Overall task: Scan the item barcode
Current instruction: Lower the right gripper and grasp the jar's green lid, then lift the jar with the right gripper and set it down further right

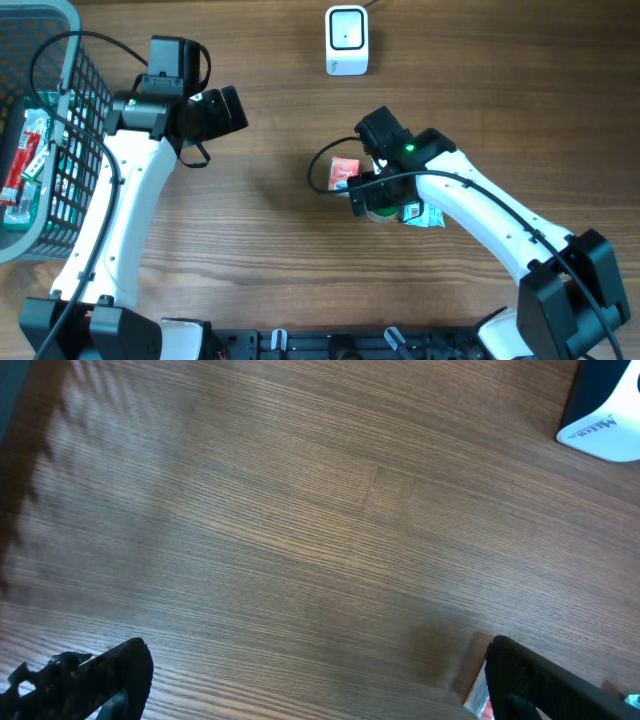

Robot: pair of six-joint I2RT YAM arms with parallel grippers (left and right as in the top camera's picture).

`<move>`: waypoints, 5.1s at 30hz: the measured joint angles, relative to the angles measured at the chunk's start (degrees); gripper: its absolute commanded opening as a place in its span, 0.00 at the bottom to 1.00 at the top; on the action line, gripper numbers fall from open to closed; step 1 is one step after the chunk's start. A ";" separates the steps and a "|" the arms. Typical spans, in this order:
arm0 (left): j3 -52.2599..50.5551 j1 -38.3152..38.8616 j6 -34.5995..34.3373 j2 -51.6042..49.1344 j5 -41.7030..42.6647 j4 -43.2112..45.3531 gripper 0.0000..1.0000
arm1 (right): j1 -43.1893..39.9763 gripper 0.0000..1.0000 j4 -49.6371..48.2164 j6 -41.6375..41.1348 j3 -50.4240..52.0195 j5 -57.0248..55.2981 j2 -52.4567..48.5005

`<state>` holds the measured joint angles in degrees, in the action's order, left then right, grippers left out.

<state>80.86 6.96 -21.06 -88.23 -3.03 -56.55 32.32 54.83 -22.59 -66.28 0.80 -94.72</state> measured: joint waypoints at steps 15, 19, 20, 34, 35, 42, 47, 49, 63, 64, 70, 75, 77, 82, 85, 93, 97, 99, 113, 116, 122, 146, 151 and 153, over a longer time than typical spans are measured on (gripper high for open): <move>0.00 0.00 0.00 0.00 0.00 0.00 1.00 | 0.00 0.96 0.63 -12.90 0.00 -0.85 0.00; 0.00 0.00 0.00 0.00 0.00 -0.02 1.00 | 0.00 0.81 0.39 -11.91 0.00 -0.85 0.00; 0.00 0.00 0.00 0.00 0.00 0.00 1.00 | 0.00 0.78 0.42 -11.65 0.00 -0.85 0.00; 0.00 0.00 0.00 0.00 0.00 -0.02 1.00 | 0.00 0.91 1.40 -10.56 0.04 -0.85 0.00; 0.00 0.00 0.00 0.00 0.00 -0.02 1.00 | 0.00 0.91 0.85 -10.56 0.15 -0.83 0.00; 0.00 0.00 0.00 0.00 0.00 -0.02 1.00 | 0.00 0.89 -3.08 -10.54 2.56 -0.85 0.00; 0.00 0.00 0.00 0.00 0.00 -0.02 1.00 | 0.00 0.89 -3.74 -10.56 2.80 -1.09 0.00; 0.00 0.00 0.00 0.00 0.00 -0.02 1.00 | 0.00 0.88 -4.39 -10.56 3.02 -1.11 -0.20; 0.00 0.00 0.00 0.00 -0.02 0.00 1.00 | 0.00 0.85 -5.18 -6.91 3.32 -1.29 -2.84; 0.00 0.00 0.00 0.00 -0.02 0.00 1.00 | 0.00 0.85 -5.16 -6.43 3.32 -1.29 -2.84; 0.00 0.00 0.00 0.00 0.00 0.00 1.00 | 0.00 0.85 -5.07 -4.44 3.32 -1.36 -2.84; 0.00 0.00 0.00 0.00 0.00 0.00 1.00 | 0.00 0.85 -4.74 -4.00 3.32 -1.51 -2.84; 0.00 0.00 0.00 0.00 0.00 0.00 1.00 | 0.00 0.85 -4.74 -3.85 3.32 -1.51 -2.91; 0.00 0.00 0.00 0.00 -0.02 -0.02 1.00 | 0.00 0.84 -4.74 -3.65 3.32 -1.51 -3.89; 0.00 0.00 0.00 0.00 0.00 -0.02 1.00 | 0.00 0.84 -4.52 -3.63 3.32 -1.53 -4.13; 0.00 0.00 0.02 0.00 0.00 -0.02 1.00 | 0.02 0.75 -4.09 -3.19 3.37 -1.55 -4.46; 0.00 0.00 0.00 0.00 0.00 -0.02 1.00 | 0.00 0.70 -4.09 -3.06 3.37 -1.53 -4.46; 0.00 0.00 0.00 0.00 -0.02 -0.02 1.00 | 0.00 0.70 -4.04 -3.02 3.37 -1.55 -4.46; 0.00 0.00 0.00 0.00 0.00 -0.02 1.00 | -5.01 0.69 7.19 -0.85 -10.05 -4.44 1.51; 0.00 0.00 0.00 0.00 -0.02 -0.02 1.00 | -9.35 0.68 8.90 -0.66 -10.27 -6.54 2.60; 0.00 0.00 0.00 0.00 0.00 -0.02 1.00 | -21.22 0.66 9.03 -0.44 -8.70 -8.57 2.58; 0.00 0.00 0.00 0.00 0.00 -0.02 1.00 | -34.69 0.67 1.05 -0.22 4.52 -9.44 1.99; 0.00 0.00 0.00 0.00 0.00 -0.02 1.00 | -34.69 1.00 -3.08 -0.35 9.09 -9.42 1.92; 0.00 0.00 0.00 0.00 -0.02 0.00 1.00 | -34.69 1.00 -3.41 -0.04 9.57 -9.49 1.95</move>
<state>80.86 6.96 -21.06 -88.23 -3.05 -56.55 -2.37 51.42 -22.63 -56.71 -8.69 -92.77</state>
